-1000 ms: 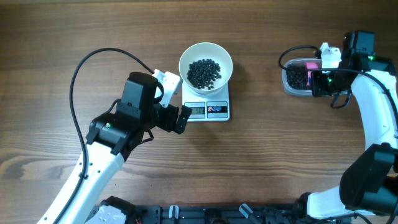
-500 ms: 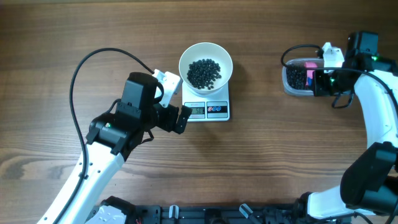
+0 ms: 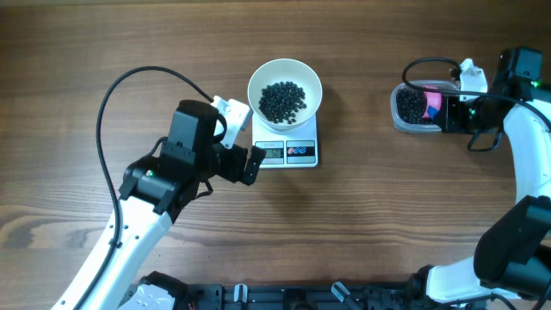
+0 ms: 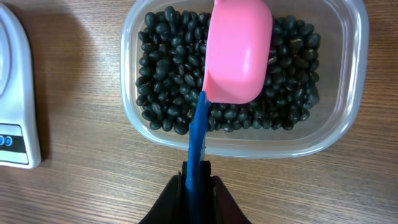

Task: Scoop item into bowl and weigh 150g on scale
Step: 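Drag the scoop through the black beans with the right gripper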

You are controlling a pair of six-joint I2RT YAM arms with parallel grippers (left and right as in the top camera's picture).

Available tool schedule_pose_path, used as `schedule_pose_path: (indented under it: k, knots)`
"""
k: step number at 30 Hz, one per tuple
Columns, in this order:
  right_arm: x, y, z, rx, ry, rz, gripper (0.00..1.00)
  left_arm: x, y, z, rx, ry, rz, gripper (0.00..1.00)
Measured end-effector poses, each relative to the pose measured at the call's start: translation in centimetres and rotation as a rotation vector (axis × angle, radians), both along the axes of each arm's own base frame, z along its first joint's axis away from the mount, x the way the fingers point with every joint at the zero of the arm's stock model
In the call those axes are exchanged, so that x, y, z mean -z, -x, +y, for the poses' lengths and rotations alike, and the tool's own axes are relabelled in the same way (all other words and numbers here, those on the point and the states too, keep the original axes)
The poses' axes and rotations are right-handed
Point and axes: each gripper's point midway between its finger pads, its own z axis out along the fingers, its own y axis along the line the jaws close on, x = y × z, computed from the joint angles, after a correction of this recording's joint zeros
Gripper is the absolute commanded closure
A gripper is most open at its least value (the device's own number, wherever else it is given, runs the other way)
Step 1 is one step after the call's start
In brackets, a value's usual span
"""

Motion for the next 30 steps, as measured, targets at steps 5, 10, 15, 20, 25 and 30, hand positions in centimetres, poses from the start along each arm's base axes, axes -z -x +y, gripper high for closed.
schedule_pose_path:
  k: [5, 10, 15, 20, 25, 30]
  knots:
    - [-0.2, 0.0, 0.7, -0.009, -0.038, -0.005, 0.96, 0.0, 0.0, 0.0, 0.0, 0.0, 0.0, 0.0]
    - [-0.2, 0.2, 1.1, -0.014, -0.063, -0.001, 0.96, 0.0, 0.0, 0.0, 0.0, 0.0, 0.0, 0.0]
    - [-0.3, 0.3, 1.3, -0.027, -0.072, 0.0, 0.96, 0.0, 0.0, 0.0, 0.0, 0.0, 0.0, 0.0]
    - [-0.2, 0.5, 1.3, -0.036, -0.072, 0.006, 0.96, 0.0, 0.0, 0.0, 0.0, 0.0, 0.0, 0.0]
    - [-0.2, 0.9, 0.8, -0.03, -0.081, 0.011, 0.96, 0.0, 0.0, 0.0, 0.0, 0.0, 0.0, 0.0]
    - [-0.5, 1.0, 0.5, -0.012, -0.134, -0.003, 0.96, 0.0, 0.0, 0.0, 0.0, 0.0, 0.0, 0.0]
